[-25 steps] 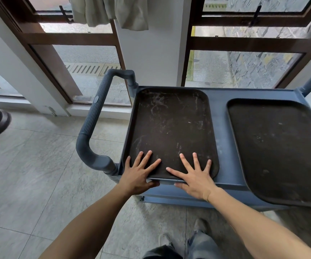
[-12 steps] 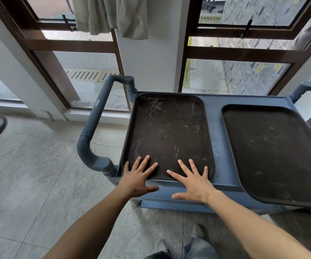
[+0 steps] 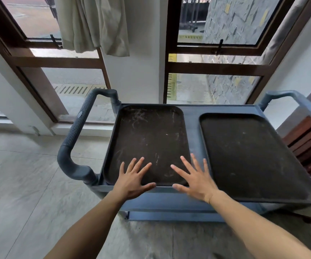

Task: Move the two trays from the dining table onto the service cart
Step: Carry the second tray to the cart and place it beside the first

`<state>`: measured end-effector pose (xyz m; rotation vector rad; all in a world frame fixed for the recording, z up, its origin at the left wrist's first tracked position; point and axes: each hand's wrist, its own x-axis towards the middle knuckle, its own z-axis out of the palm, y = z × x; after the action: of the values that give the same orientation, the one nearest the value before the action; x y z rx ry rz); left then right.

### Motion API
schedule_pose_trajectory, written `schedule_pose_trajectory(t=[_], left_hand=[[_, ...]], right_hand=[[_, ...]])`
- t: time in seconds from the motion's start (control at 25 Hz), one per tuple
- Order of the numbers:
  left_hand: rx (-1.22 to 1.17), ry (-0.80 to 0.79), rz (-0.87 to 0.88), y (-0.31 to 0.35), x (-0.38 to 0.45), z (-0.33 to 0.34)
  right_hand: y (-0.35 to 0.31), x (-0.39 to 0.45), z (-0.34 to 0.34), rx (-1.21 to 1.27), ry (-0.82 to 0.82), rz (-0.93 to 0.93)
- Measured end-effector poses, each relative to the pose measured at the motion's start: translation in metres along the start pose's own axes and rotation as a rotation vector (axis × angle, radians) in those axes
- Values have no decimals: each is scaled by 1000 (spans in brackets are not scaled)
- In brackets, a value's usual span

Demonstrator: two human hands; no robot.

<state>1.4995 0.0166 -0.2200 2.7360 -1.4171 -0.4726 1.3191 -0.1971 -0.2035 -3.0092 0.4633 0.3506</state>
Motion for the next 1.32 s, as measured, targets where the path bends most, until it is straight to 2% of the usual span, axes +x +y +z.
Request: schedule_pose_trajectory(t=[0.4,0.72,1.04,1.32], left_hand=[[-3,39,126,175,50,-3],[-35,-13,149,295,70,12],[19,-105,82,326,58,22],[94,-86,98,330,62,33]], right_hand=[[172,-93,4,-7,56,166],[280,-155,21,52,-2,182],[304,-168,35,49,-94,106],[305,-167,38,14,-87,80]])
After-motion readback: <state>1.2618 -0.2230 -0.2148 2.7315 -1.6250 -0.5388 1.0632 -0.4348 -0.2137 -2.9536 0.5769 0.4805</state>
